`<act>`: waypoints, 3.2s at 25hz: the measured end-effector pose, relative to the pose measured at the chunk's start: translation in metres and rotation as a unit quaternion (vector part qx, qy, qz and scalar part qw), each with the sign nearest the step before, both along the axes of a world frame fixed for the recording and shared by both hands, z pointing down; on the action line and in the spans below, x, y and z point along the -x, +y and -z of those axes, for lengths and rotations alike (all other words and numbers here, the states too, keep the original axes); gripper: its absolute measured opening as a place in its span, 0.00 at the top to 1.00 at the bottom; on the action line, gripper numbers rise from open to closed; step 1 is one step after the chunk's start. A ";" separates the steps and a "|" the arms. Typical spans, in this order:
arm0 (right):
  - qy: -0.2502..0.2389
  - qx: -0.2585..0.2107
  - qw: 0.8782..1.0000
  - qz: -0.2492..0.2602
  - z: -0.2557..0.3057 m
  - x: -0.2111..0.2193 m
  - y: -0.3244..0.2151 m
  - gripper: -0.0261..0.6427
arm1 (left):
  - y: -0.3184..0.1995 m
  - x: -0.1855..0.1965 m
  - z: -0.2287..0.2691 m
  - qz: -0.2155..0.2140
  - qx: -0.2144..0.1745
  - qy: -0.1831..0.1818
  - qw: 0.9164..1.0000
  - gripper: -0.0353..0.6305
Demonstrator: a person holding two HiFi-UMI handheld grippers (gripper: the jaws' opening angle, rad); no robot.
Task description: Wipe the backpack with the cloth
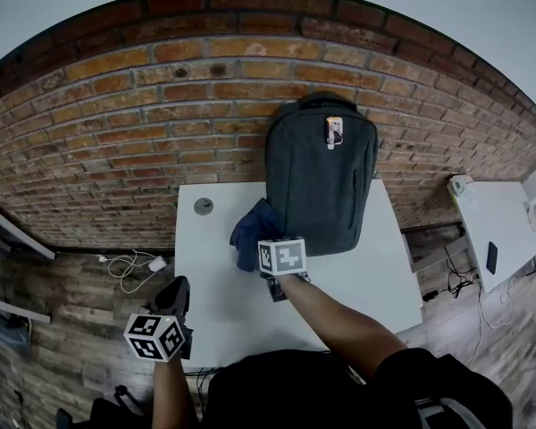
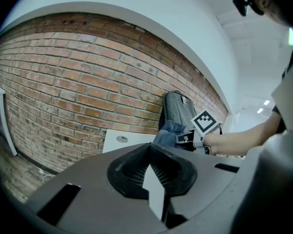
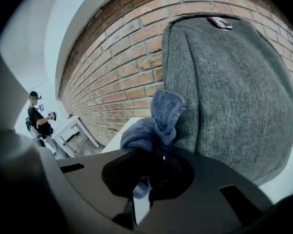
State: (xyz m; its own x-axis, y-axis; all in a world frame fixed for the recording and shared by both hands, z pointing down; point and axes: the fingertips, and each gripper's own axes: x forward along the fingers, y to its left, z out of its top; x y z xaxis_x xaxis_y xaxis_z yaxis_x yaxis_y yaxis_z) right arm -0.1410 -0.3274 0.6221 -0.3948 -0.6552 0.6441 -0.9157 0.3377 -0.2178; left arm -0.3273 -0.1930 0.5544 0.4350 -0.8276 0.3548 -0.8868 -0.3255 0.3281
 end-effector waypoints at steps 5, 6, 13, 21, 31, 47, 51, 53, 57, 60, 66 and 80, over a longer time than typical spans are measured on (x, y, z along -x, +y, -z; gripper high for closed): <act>0.000 -0.004 1.000 0.008 -0.004 -0.009 0.011 0.93 | -0.001 -0.006 0.000 -0.008 0.002 -0.003 1.000 0.95; -0.002 -0.006 1.000 0.011 -0.006 -0.009 0.014 0.93 | 0.000 -0.007 0.000 -0.010 0.002 -0.003 1.000 0.95; 0.013 -0.018 1.000 0.019 -0.009 -0.030 0.034 0.93 | -0.002 -0.021 -0.001 -0.027 0.005 -0.007 1.000 0.95; 0.038 -0.019 0.999 -0.023 -0.019 -0.087 0.052 0.93 | -0.003 -0.041 -0.005 -0.050 0.010 -0.009 0.999 0.95; 0.059 -0.018 0.992 -0.106 -0.024 -0.186 0.056 0.93 | -0.004 -0.061 -0.006 -0.065 0.014 -0.011 0.998 0.95; 0.086 -0.053 0.976 -0.192 -0.008 -0.313 0.056 0.93 | -0.017 -0.115 0.003 -0.091 0.018 -0.019 0.996 0.95; 0.092 -0.105 0.974 -0.176 0.027 -0.326 0.055 0.93 | -0.022 -0.133 0.010 -0.096 0.011 -0.022 0.995 0.95; 0.089 -0.146 0.972 -0.161 0.055 -0.327 0.055 0.93 | -0.025 -0.143 0.014 -0.097 0.006 -0.024 0.995 0.95; 0.069 -0.235 0.959 -0.141 0.121 -0.333 0.063 0.93 | -0.031 -0.166 0.022 -0.103 -0.001 -0.027 0.994 0.95; 0.070 -0.280 0.949 -0.125 0.157 -0.340 0.073 0.93 | -0.033 -0.184 0.026 -0.109 -0.006 -0.029 0.994 0.95; 0.036 -0.306 0.943 -0.124 0.171 -0.363 0.100 0.93 | -0.029 -0.216 0.036 -0.109 -0.016 -0.028 0.994 0.95; -0.004 -0.270 0.958 -0.092 0.150 -0.404 0.110 0.93 | 0.000 -0.279 0.061 -0.087 -0.028 -0.046 0.995 0.95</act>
